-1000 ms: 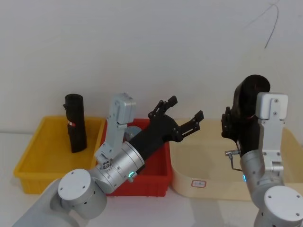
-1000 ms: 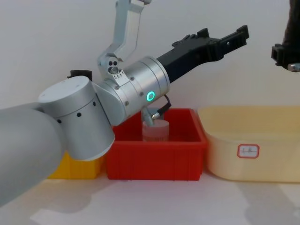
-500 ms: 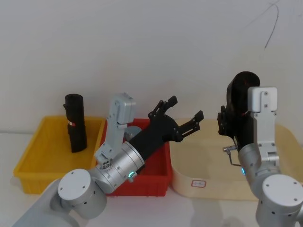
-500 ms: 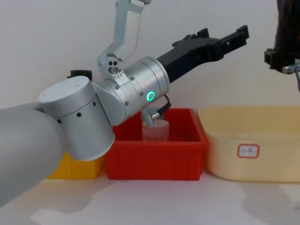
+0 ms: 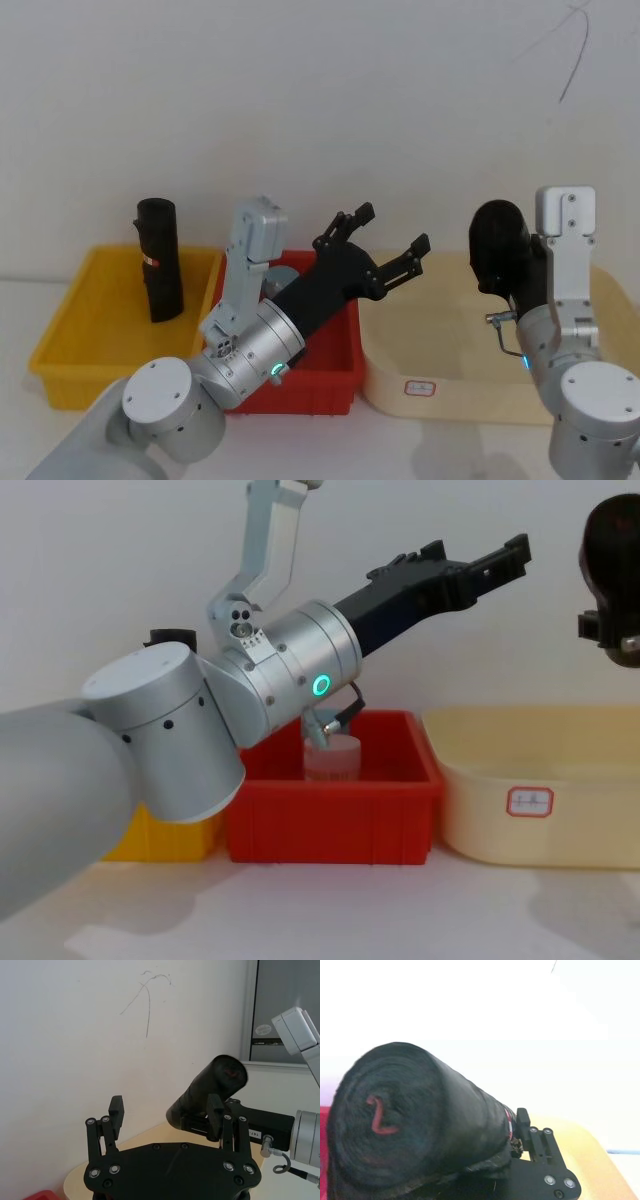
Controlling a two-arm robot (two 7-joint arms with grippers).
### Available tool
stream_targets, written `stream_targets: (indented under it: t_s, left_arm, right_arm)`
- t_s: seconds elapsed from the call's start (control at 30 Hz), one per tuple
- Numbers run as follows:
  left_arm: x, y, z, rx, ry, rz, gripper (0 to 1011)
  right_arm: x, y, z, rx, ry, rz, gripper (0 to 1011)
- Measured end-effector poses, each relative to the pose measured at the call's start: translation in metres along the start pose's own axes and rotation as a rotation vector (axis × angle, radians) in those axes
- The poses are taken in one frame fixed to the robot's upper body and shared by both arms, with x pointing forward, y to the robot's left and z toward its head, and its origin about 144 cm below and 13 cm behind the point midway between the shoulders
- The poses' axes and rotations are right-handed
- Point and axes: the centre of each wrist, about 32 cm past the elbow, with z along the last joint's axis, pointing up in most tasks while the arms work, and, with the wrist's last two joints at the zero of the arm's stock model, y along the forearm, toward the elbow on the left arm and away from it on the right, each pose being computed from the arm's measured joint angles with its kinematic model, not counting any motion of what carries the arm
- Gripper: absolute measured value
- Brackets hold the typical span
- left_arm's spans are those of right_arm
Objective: Pick up the garbage bag with the one hand and transfer it to the other hand.
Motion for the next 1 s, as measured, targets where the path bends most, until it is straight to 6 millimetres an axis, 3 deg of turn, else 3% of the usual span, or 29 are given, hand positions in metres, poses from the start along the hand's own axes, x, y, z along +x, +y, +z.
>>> stream_targets:
  t_s: [0.43,1.0]
  left_arm:
    - [0.0,0.0,0.0,0.0,0.0,0.0,1002]
    - [0.0,0.0,0.0,0.0,0.0,0.0,1002]
  right_arm:
    - [0.003,-0.001,0.004,0.007,-0.008,0.007,996]
    - [0.003,-0.005,0.02,0.082,-0.016,0.07,1000]
